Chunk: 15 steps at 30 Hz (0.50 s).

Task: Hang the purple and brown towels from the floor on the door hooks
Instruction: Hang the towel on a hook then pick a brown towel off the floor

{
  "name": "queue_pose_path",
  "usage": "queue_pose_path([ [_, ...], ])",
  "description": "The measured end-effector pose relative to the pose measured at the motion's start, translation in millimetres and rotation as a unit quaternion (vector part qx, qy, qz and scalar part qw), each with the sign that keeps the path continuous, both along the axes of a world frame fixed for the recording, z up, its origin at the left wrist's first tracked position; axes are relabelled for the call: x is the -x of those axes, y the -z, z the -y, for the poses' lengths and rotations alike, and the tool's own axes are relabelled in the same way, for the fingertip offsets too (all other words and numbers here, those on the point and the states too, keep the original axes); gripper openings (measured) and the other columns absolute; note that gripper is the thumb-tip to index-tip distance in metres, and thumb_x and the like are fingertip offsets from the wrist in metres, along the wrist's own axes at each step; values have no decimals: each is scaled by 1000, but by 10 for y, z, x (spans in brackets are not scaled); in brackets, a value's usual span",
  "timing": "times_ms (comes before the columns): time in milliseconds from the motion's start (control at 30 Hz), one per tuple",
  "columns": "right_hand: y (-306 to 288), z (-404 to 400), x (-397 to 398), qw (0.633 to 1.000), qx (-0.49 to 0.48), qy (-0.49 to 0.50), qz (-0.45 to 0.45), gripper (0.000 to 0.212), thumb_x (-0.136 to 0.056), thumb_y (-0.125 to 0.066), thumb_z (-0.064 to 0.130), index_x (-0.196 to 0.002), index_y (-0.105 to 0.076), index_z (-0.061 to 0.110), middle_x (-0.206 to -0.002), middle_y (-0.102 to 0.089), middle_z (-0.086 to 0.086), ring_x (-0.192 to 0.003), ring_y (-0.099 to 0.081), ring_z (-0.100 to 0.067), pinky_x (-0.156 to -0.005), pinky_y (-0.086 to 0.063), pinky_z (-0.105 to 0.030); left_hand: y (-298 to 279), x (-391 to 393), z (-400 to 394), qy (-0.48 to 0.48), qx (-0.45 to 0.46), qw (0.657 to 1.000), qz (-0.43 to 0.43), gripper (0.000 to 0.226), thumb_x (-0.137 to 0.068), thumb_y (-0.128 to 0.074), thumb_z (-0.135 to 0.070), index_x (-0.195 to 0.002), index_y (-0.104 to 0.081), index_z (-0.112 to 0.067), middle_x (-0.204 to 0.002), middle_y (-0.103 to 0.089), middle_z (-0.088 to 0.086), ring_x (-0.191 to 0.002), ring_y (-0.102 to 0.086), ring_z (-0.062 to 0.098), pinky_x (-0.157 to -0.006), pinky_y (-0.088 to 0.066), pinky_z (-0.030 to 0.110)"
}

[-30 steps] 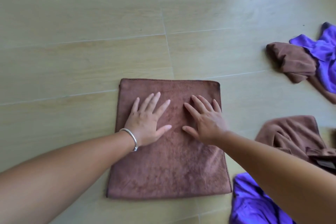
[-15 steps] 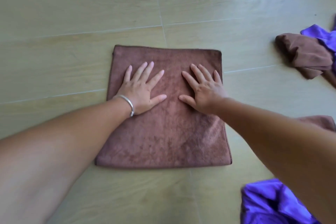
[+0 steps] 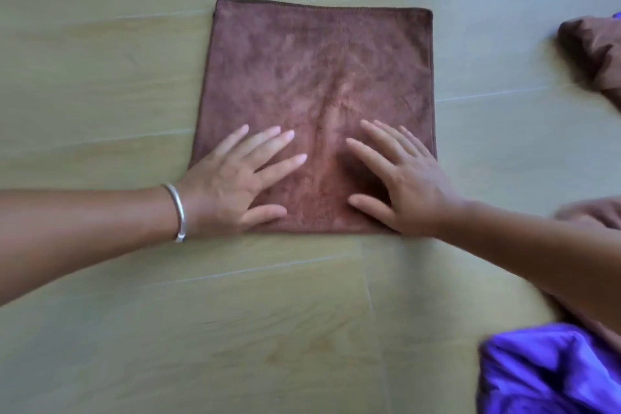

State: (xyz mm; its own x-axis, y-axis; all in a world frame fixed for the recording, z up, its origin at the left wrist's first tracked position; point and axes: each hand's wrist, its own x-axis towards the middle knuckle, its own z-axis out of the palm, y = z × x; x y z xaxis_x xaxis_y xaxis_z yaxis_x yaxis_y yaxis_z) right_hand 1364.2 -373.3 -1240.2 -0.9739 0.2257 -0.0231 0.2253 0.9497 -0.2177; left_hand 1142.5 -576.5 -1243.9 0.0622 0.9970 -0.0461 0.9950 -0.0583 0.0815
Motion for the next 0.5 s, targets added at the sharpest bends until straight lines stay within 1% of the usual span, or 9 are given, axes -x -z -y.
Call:
queue_pose_path([
  [67, 37, 191, -309, 998, 2, -57, 24, 77, -86, -40, 70, -147, -34, 24, -157, -23, -9, -146, -17, -25, -116, -19, -49, 0, -46, 400, 38, 28, 999, -20, 73, -88, -35, -64, -147, -33, -21, -154, -26, 15, -142, -26, 31, -112, -25, 55],
  [133, 96, 280, -484, 995, -2, -90, 35, 74, -87, -41, 69, -146, -37, 25, -157, -23, -9, -145, -18, -26, -115, -21, -51, 10, 1, 627, 57, 47, 997, -21, 69, -90, -39, -61, -146, -35, -22, -153, -28, 15, -141, -27, 32, -111, -25, 55],
  [233, 165, 275, -550, 995, 9, -98, -1, 60, -93, -42, 58, -144, -41, 26, -155, -27, -8, -144, -22, -25, -114, -24, -50, 57, 110, 695, 82, 24, 996, 13, 55, -93, -40, -48, -142, -43, -21, -151, -34, 13, -139, -32, 30, -111, -25, 51],
  [300, 193, 228, -538, 994, 13, -105, -34, 51, -95, -44, 49, -140, -47, 26, -153, -32, -8, -142, -28, -25, -113, -27, -49, 71, 155, 681, 80, -5, 996, 47, 49, -94, -44, -41, -135, -52, -17, -147, -41, 12, -136, -38, 29, -110, -28, 49],
  [400, 188, 103, -517, 988, -14, -145, -50, 44, -96, -48, 43, -135, -54, 24, -149, -40, -8, -138, -37, -26, -110, -34, -46, 1, 228, 669, 90, -54, 992, 64, 37, -91, -53, -32, -118, -67, -11, -132, -58, 9, -124, -53, 25, -101, -44, 46],
  [433, 175, 69, -521, 986, -27, -158, -48, 43, -97, -48, 42, -135, -55, 23, -148, -41, -8, -137, -39, -26, -109, -35, -46, -36, 251, 658, 104, -62, 991, 58, 34, -91, -54, -30, -113, -70, -10, -127, -62, 8, -119, -57, 25, -97, -49, 45],
  [500, 135, 32, -528, 983, -51, -173, -44, 42, -97, -47, 42, -133, -57, 22, -145, -45, -8, -134, -43, -27, -107, -39, -44, -116, 295, 613, 126, -68, 988, 50, 32, -93, -50, -26, -105, -74, -10, -120, -66, 7, -112, -62, 25, -89, -54, 44],
])
